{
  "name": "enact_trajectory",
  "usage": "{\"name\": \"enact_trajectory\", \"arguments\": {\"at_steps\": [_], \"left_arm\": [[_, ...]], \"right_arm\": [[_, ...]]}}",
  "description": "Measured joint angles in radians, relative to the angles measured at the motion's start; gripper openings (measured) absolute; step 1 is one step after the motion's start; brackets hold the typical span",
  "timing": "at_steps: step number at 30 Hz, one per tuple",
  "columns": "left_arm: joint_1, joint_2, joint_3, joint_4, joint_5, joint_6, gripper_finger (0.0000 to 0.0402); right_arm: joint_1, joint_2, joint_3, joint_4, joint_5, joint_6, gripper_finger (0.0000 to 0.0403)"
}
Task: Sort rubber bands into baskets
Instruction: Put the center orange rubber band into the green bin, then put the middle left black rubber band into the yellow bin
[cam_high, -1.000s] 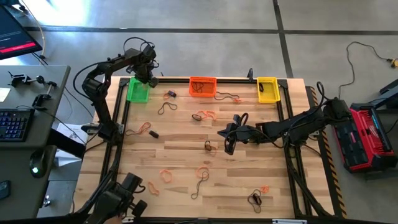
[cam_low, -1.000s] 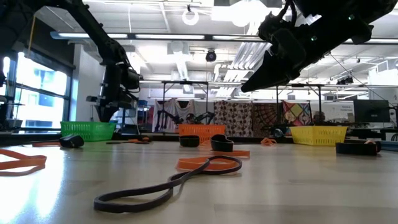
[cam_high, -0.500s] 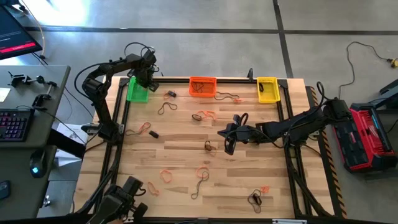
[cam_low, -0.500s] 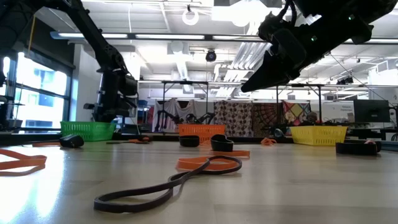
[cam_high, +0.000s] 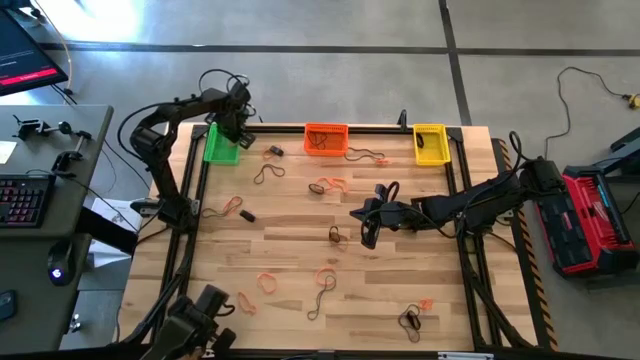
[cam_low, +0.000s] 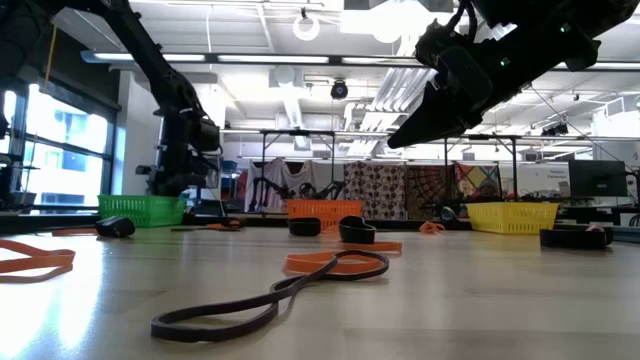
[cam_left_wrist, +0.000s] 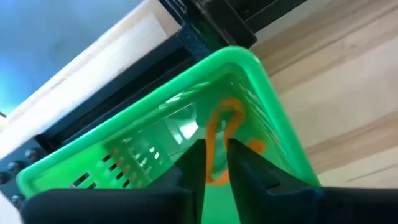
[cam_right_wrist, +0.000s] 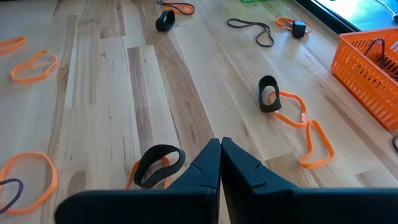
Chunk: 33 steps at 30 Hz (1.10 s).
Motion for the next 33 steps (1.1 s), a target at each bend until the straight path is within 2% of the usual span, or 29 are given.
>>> {"name": "enact_trajectory", "arguments": {"at_steps": [6, 14, 22, 29, 33], "left_arm": [[-0.001, -0.075, 0.0, 0.006, -0.004, 0.007, 0.0097], [-0.034, -0.252, -0.013, 0.056, 0.002, -0.008, 0.0089], [-0.148, -0.51, -0.204, 0.266, 0.06, -0.013, 0.0068], [-0.313, -0.739, -0.381, 0.348, 0.234, 0.022, 0.0056], [-0.427, -0.843, -0.451, 0.344, 0.289, 0.013, 0.0053]], "right_arm": [[0.0, 0.0, 0.0, 0.0, 0.0, 0.0, 0.0], [0.0, 0.0, 0.0, 0.0, 0.0, 0.0, 0.0], [0.0, 0.0, 0.0, 0.0, 0.0, 0.0, 0.0], [-0.001, 0.0, 0.0, 0.001, 0.0, 0.0, 0.0], [-0.001, 0.0, 0.0, 0.001, 0.0, 0.0, 0.0]]}}
